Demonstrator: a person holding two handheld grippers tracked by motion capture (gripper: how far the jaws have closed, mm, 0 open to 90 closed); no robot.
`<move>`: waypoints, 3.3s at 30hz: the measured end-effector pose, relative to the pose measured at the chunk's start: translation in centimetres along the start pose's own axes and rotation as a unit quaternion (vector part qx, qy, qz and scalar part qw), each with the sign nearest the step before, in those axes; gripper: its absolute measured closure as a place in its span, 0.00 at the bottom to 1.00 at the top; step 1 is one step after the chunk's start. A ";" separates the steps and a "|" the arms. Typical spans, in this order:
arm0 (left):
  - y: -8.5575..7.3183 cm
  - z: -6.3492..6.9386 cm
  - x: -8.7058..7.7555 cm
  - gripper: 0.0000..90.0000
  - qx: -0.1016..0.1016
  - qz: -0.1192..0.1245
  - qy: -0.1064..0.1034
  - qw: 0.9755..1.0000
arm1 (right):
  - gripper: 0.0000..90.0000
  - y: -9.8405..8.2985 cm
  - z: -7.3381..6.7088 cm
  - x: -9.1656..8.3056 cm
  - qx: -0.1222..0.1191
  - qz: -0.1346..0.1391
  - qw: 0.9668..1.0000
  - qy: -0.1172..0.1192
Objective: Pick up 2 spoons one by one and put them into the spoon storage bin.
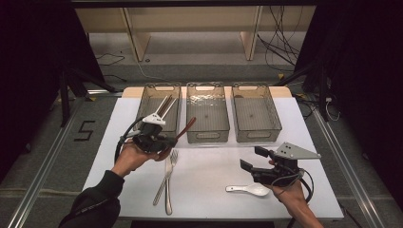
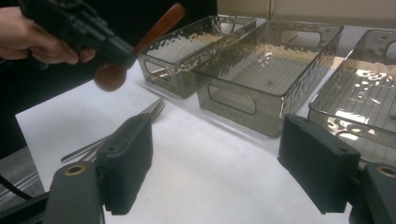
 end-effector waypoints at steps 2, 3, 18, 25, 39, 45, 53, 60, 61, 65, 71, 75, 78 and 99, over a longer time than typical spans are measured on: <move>0.8 -0.2 0.2 0.93 0.001 0.007 0.002 1.000 | 0.30 0.0 0.0 0.0 0.000 0.000 1.000 0.000; 1.3 -0.3 0.3 0.93 0.003 0.009 0.003 1.000 | 0.30 0.0 0.0 0.0 0.000 -0.001 1.000 0.000; 7.4 -1.3 3.6 0.92 0.008 0.035 0.005 0.999 | 0.30 0.0 0.1 0.0 0.003 0.000 1.000 0.002; 9.3 -1.9 4.5 0.92 -0.001 0.053 0.009 0.999 | 0.30 0.0 0.1 -0.1 0.002 0.000 1.000 0.003; 10.7 -4.6 6.1 0.92 -0.033 0.065 0.025 0.997 | 0.30 0.0 0.0 0.0 0.000 0.001 1.000 0.004; 11.0 -5.2 7.1 0.92 -0.042 0.064 0.029 0.997 | 0.30 0.0 0.0 0.0 0.000 0.000 1.000 0.006; 10.7 -5.9 8.1 0.92 -0.058 0.062 0.034 0.996 | 0.30 0.0 0.0 -0.1 0.001 0.001 1.000 0.006; 10.3 -6.5 8.8 0.92 -0.077 0.062 0.040 0.994 | 0.30 0.0 0.0 -0.1 0.001 0.000 1.000 0.006; 10.3 -6.6 8.9 0.92 -0.077 0.059 0.040 0.994 | 0.30 0.0 0.0 0.0 0.000 0.000 1.000 0.006; 10.2 -6.8 9.5 0.92 -0.082 0.055 0.043 0.994 | 0.30 0.0 0.0 0.0 0.000 0.000 1.000 0.006; 10.1 -7.0 9.8 0.92 -0.085 0.048 0.048 0.994 | 0.30 0.0 0.0 -0.1 0.002 0.000 1.000 0.007; 9.8 -7.3 10.0 0.91 -0.092 0.044 0.051 0.993 | 0.30 0.0 0.0 -0.1 0.002 0.000 1.000 0.007; 9.7 -7.5 9.9 0.87 -0.102 0.045 0.056 0.992 | 0.30 -0.1 0.1 0.0 0.001 0.000 1.000 0.007; 7.4 -4.2 3.4 0.35 -0.070 0.057 0.025 0.996 | 0.30 -0.2 -0.1 0.1 -0.002 -0.015 1.000 0.010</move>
Point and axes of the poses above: each handheld gripper's, and its own axes: x roughly forward along the jaws, y roughly out of its top, z roughly to its right, the point moved 3 cm from there along x, roughly forward along the jaws, and after that the axes turned 13 degrees about -y, right-handed, at the moved point
